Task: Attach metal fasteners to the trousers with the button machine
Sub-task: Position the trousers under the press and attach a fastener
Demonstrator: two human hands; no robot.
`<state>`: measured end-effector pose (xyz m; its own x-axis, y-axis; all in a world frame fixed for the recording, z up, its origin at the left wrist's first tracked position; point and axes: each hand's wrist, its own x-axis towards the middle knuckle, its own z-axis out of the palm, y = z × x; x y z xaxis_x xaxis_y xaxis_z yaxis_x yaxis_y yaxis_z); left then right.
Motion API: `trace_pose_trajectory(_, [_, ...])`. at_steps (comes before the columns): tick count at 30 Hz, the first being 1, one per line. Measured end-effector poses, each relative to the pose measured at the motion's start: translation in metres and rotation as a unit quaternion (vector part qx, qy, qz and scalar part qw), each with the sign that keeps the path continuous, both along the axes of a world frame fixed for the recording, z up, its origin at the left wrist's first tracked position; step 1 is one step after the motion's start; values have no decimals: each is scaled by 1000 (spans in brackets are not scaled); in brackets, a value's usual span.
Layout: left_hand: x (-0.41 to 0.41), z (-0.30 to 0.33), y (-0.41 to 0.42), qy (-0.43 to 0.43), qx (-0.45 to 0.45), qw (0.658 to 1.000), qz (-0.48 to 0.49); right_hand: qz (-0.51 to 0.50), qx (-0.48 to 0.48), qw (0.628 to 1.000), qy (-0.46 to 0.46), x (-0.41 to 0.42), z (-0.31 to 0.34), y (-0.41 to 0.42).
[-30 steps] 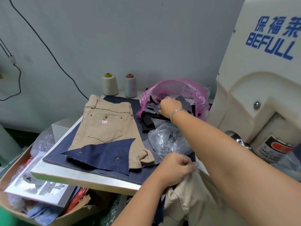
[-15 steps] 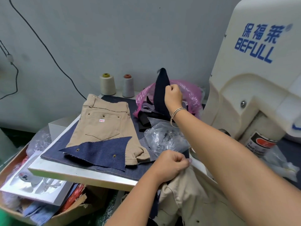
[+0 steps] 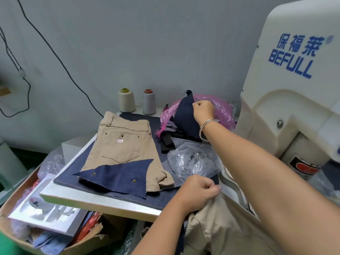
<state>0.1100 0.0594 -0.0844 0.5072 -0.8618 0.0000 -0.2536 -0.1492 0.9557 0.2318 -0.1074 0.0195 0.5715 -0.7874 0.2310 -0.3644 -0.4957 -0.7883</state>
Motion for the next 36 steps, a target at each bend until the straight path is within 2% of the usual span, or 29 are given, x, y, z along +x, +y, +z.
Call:
trace_pose_trajectory(2, [-1, 2, 1, 6, 1, 1000, -2, -35, 58, 994, -90, 1, 10, -3])
trace_pose_trajectory(3, [-1, 2, 2, 7, 1, 1000, -3, -46, 48, 989, -130, 0, 17, -3])
trace_pose_trajectory(5, [-1, 3, 2, 4, 1, 1000, -6, -24, -85, 987, -135, -5, 21, 1])
trace_pose_trajectory(7, [-1, 3, 2, 3, -2, 1000, -9, 86, -242, 966, -31, -10, 11, 8])
trace_pose_trajectory(8, [-1, 4, 1, 5, -3, 1000, -7, 149, -287, 945, 44, -12, 0, 14])
trace_pose_trajectory(10, [-1, 3, 1, -3, -4, 1000, 4, 223, -302, 906, 196, -17, -25, 24])
trace_pose_trajectory(11, [-1, 3, 1, -11, -1, 1000, 9, 228, -287, 902, 228, -18, -34, 26])
trace_pose_trajectory(13, [-2, 5, 0, -32, 8, 999, 14, 198, -216, 940, 177, -18, -41, 29])
trace_pose_trajectory(15, [-2, 5, 0, -31, 12, 999, 13, 120, -87, 989, 17, -19, -32, 31])
trace_pose_trajectory(16, [-2, 5, 0, -28, 13, 999, 10, 88, -18, 993, -71, -21, -22, 34])
trace_pose_trajectory(17, [-1, 4, 0, -28, 13, 999, 9, 67, 39, 986, -145, -25, -11, 38])
trace_pose_trajectory(19, [0, 3, 1, -25, 20, 1000, -1, 75, 126, 961, -236, -39, 10, 54])
trace_pose_trajectory(22, [1, 10, 3, -3, 33, 999, 1, 199, 210, 914, -283, -84, 28, 82])
trace_pose_trajectory(24, [-1, 18, 6, -12, 87, 996, -10, 286, 213, 893, -276, -124, 29, 96])
trace_pose_trajectory(26, [3, 20, 8, -71, 153, 986, 14, 311, 182, 903, -235, -165, 21, 102])
trace_pose_trajectory(27, [-1, 32, 4, -76, 170, 982, 13, 309, 182, 909, -213, -182, 15, 104])
trace_pose_trajectory(29, [6, 40, 8, -32, 201, 979, 0, 285, 202, 923, -160, -215, -6, 104])
trace_pose_trajectory(30, [3, 48, 8, -43, 207, 977, -9, 269, 205, 933, -124, -229, -17, 103])
trace_pose_trajectory(31, [-5, 47, 10, -77, 258, 962, -39, 251, 200, 943, -83, -242, -29, 102])
trace_pose_trajectory(32, [3, 33, 19, -54, 243, 965, -86, 231, 189, 953, -51, -253, -40, 100])
trace_pose_trajectory(33, [8, 29, 14, -28, 248, 967, -48, 210, 171, 962, -30, -262, -50, 98])
trace_pose_trajectory(34, [6, 31, 15, -37, 248, 966, -55, 189, 150, 970, -16, -268, -59, 96])
trace_pose_trajectory(36, [10, 39, 15, 54, 192, 974, -109, 153, 114, 982, 14, -276, -73, 93])
